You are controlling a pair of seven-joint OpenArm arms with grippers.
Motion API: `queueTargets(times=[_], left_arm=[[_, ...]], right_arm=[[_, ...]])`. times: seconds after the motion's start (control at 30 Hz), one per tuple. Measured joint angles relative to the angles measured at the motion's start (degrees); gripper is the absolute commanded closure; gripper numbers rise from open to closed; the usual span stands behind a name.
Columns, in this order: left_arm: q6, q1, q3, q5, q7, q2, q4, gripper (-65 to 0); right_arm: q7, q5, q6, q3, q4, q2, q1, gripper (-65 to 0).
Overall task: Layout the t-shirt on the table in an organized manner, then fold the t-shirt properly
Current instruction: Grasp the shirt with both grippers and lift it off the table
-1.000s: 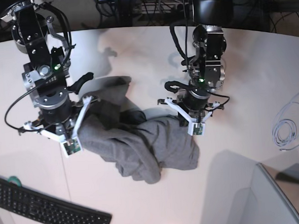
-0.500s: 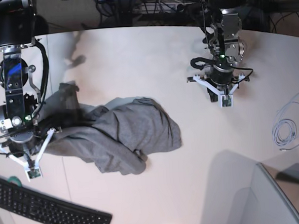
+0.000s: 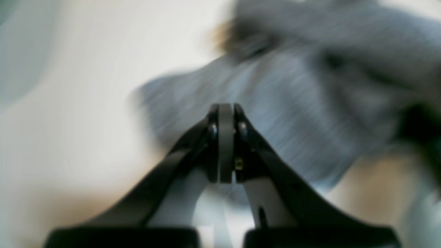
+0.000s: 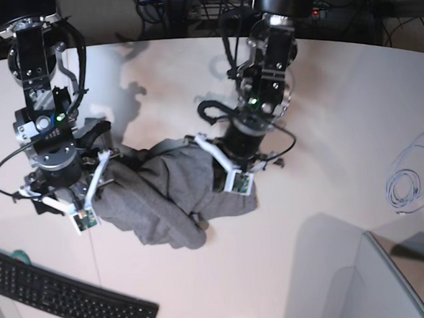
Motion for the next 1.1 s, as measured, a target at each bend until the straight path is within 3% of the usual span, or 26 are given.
queueTargets(times=[0.13,0.23,0.27,0.4,0.43,0.5,0.6,0.87,0.97,1.1], left_arm=[[0.4,-10.3,1.2,0.3,-0.7,2.6,-16.6,0.0],[0.4,-13.3,0.7,0.9,-0.3,2.5,-27.1,0.0],[0.3,-12.9,0.7,0.3,-2.5,2.0,-28.2,0.0],[-0.1,-8.2,0.7,-0.1,-3.0,-1.7,-22.6,0.0],[0.0,-6.0,0.7,-0.3,-3.3,-3.0,-20.0,0.0],[0.4,-1.5,0.5,-0.3,-3.7,-4.9,-14.7,0.0],[0.2,3.3,-1.5,0.1,-0.4,-5.9,-7.8,0.0],[0.7,8.2,-9.7,0.3,-0.4,-6.0,1.3,0.0],[0.6,9.0,-9.9,0.3,-0.1,-6.3,0.9,0.0],[0.6,8.3,-9.4,0.3,0.0,-6.4,0.3,0.0]], right_arm=[[0.1,-0.3,0.0,-3.8,0.0,0.2,0.5,-35.6],[0.2,-0.2,0.0,-6.2,0.0,0.3,2.4,-35.6],[0.0,-0.2,0.0,-6.8,0.0,0.1,3.0,-35.6],[-0.2,-0.6,0.2,-7.7,-3.5,-0.5,6.5,-35.6],[-0.9,-1.6,1.3,-8.8,-5.9,-1.0,8.3,-35.6],[-0.1,-1.0,6.8,-11.2,-9.7,-3.2,10.7,-35.6],[0.2,-0.3,10.0,-15.3,-12.4,-7.7,10.9,-35.4],[0.7,0.0,10.1,-31.4,-16.1,-10.1,12.3,-35.4],[0.5,-0.6,10.1,-32.3,-22.6,-12.0,13.2,-34.4],[0.4,-0.9,10.0,-32.1,-27.5,-12.6,15.2,-26.1]])
